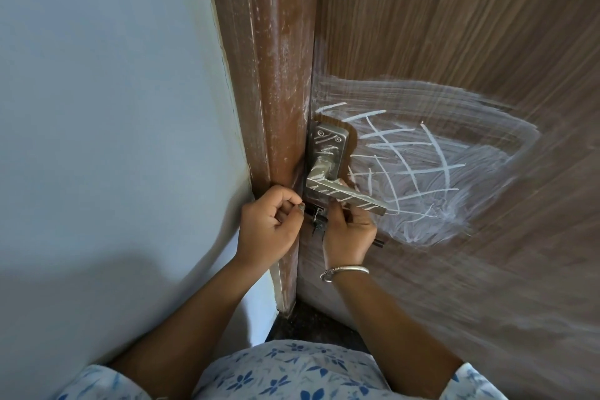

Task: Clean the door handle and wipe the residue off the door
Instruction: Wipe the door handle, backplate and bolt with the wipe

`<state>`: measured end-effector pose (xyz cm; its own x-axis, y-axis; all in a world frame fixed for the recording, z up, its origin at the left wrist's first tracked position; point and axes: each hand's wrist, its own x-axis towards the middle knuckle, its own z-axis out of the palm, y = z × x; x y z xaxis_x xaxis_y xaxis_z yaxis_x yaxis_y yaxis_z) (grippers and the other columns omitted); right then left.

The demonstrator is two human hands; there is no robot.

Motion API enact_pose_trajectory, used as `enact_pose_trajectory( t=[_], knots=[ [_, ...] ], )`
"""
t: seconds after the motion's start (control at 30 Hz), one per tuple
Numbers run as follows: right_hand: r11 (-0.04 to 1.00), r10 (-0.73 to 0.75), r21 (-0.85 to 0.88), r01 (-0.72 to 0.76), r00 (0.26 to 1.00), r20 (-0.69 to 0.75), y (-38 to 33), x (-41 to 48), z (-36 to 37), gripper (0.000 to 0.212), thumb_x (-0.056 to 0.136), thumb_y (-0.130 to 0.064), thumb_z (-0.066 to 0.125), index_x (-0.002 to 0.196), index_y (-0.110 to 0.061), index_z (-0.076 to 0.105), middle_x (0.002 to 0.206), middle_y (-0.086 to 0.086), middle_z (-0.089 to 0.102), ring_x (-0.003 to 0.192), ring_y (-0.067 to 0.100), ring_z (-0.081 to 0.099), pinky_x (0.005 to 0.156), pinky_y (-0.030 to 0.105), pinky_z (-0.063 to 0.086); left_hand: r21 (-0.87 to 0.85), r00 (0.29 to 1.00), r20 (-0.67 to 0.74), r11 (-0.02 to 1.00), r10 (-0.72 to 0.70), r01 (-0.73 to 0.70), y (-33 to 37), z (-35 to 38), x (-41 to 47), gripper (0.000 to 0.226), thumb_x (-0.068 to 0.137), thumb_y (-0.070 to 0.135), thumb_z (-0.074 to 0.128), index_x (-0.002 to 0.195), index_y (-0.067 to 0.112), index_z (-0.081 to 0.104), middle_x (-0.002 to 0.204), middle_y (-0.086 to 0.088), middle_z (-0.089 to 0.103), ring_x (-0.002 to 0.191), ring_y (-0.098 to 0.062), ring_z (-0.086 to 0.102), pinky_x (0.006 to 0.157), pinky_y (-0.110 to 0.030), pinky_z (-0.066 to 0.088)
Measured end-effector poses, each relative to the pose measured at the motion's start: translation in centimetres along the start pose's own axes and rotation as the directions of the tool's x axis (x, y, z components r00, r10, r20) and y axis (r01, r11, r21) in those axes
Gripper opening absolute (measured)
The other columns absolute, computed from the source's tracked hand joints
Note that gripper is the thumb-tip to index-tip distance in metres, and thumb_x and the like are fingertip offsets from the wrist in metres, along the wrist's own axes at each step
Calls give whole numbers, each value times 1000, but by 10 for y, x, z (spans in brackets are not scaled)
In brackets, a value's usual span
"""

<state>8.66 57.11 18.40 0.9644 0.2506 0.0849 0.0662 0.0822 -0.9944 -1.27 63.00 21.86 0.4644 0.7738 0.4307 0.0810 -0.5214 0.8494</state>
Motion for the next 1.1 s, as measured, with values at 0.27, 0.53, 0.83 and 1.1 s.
enact_pose_trajectory(
  t=[0.27,0.53,0.83,1.1],
  knots=[
    [840,424,351,-414,904,53,-21,-7,7,28,85,2,59,62,-14,56,48,-3,58,44,7,53,45,20,45,56,1000,7,998,-11,10,-1,-5,-8,6,74,8,62,75,14,65,55,8,56,50,-10,51,50,-12,41],
    [465,662,553,-691,687,300,-41,-12,15,9,95,-4,48,96,-10,55,66,4,67,54,11,56,47,19,48,66,997,61,997,-43,39,-3,-13,-15,6,74,8,61,74,14,63,60,12,57,53,-3,52,53,-10,41],
    [413,688,414,-811,576,441,-34,-3,38,22,95,-5,46,77,-15,53,53,-2,58,43,6,50,45,19,42,46,932,264,968,-249,246,-5,-22,-14,27,80,-9,61,87,17,60,80,14,62,70,12,57,65,-4,42],
    [372,738,453,-810,554,385,-27,7,21,17,92,-2,52,78,-11,56,63,0,56,57,7,49,46,15,43,26,907,333,964,-258,265,-3,-25,-14,25,79,-11,61,91,10,61,85,-2,64,68,11,55,68,-6,42]
  ],
)
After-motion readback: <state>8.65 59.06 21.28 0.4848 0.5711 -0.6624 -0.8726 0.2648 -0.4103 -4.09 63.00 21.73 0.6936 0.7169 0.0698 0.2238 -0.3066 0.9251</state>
